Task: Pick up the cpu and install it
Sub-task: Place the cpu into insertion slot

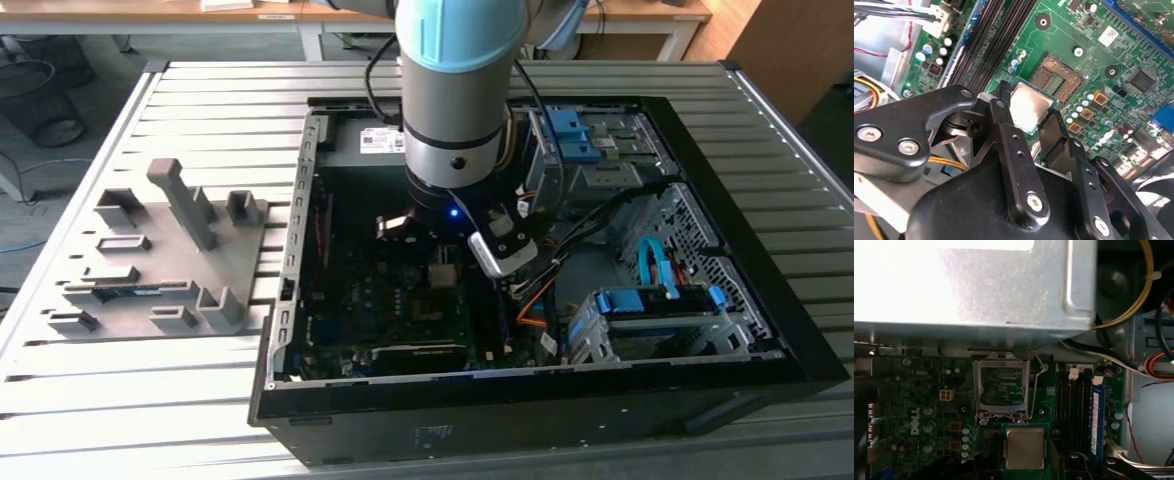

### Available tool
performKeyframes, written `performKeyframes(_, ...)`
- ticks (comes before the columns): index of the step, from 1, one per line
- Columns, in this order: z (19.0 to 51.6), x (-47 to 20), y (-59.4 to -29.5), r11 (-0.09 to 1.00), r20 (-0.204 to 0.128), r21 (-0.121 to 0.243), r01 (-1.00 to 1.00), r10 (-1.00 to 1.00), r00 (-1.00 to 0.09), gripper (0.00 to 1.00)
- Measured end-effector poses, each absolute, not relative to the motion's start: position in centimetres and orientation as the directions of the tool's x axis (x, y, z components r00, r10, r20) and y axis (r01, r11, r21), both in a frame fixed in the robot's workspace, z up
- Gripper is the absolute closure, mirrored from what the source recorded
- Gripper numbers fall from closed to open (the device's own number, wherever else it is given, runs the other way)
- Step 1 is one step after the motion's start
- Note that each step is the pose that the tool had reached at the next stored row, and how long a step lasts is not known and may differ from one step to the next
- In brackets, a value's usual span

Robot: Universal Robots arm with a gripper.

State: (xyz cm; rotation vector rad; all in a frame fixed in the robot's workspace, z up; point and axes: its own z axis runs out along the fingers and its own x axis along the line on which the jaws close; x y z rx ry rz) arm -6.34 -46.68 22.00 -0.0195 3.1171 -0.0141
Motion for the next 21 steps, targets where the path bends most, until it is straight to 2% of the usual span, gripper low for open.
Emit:
performKeyframes(4,21.8,-7.3,-46.8,1.000,-0.024,-0.011,-0.013,-0.013,-1.000,0.53)
performKeyframes(11,20.9,-7.9,-48.9,1.000,-0.024,-0.011,-0.013,-0.013,-1.000,0.53)
performKeyframes(21,20.0,-7.9,-48.9,0.999,-0.024,-0.011,0.046,0.046,-0.999,0.53)
